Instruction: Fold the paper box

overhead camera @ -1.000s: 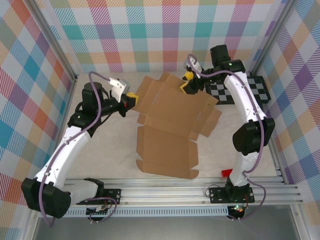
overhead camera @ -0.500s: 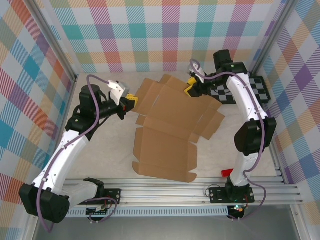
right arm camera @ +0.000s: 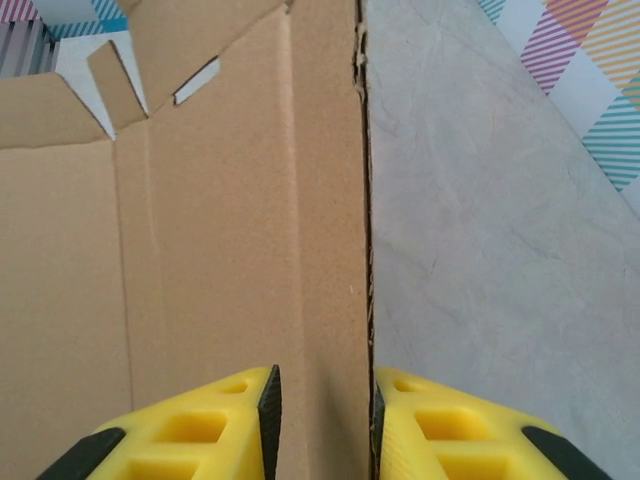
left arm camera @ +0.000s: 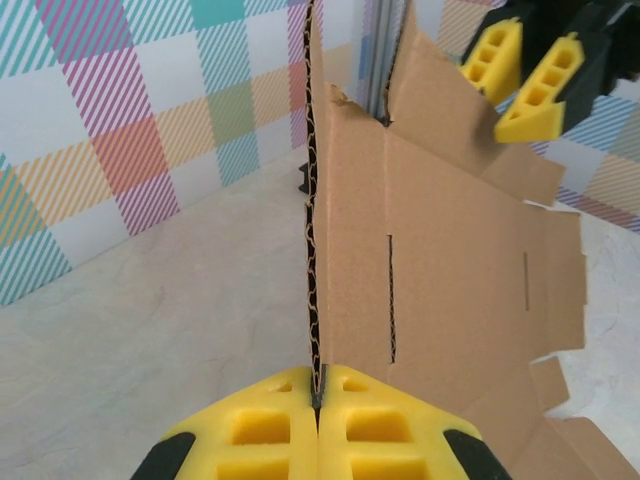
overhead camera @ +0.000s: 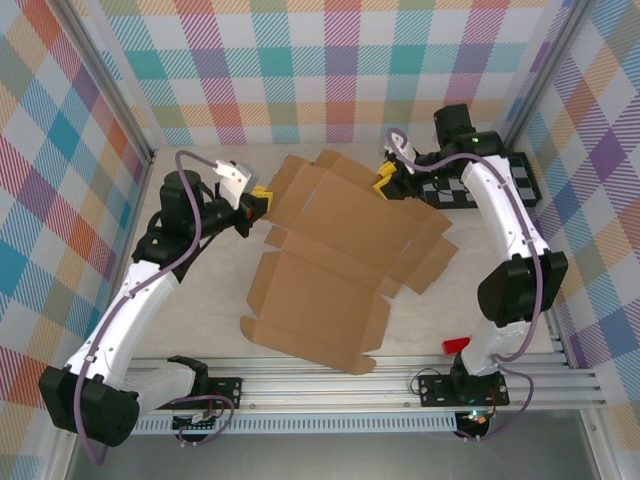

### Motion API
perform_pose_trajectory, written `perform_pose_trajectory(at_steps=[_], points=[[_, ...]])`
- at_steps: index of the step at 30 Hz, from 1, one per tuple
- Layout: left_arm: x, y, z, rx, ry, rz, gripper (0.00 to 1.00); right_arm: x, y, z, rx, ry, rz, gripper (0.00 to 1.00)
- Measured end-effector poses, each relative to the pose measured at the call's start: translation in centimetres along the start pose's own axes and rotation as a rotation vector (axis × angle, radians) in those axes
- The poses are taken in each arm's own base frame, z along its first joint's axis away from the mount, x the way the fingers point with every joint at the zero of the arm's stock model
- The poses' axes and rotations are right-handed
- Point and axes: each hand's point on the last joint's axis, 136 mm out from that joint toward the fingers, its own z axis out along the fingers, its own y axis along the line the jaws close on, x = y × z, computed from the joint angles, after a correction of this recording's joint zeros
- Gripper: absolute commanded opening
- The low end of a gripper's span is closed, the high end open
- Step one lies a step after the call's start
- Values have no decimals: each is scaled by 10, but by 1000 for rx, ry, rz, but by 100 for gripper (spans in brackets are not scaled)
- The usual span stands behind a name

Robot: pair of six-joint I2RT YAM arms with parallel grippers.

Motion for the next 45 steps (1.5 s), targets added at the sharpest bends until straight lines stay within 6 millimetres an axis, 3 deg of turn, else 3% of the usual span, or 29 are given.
perform_pose_trajectory(at_steps=[8,14,15,18,22,24,28,31,37,41,45], points=[[-1,5,1,-25,-11,-3,0,6,11,-2,0,5,-15,17],[-1,9,2,-52,-20,-20,0,8,10,3,3,14,-24,0],[0,11,2,-60,-20,-25,3,8,9,3,10,20,-32,0],[2,17,2,-101,-14,-53,29,8,6,6,39,49,-61,0],[4,46,1,-259,-14,-126,54,14,2,9,108,155,-101,0],[8,57,-1,-324,-7,-159,60,13,-2,6,159,213,-131,0],[21,67,-6,-403,-21,-235,60,2,-9,1,272,313,-211,0],[35,62,-13,-420,-28,-268,60,-3,-15,-1,356,382,-257,0],[25,48,-14,-390,-89,-287,58,-15,-32,1,532,487,-332,0],[23,47,12,-339,-77,-331,56,-23,-35,10,584,512,-373,0],[27,44,48,-287,-39,-370,52,-16,-39,27,617,546,-412,0]])
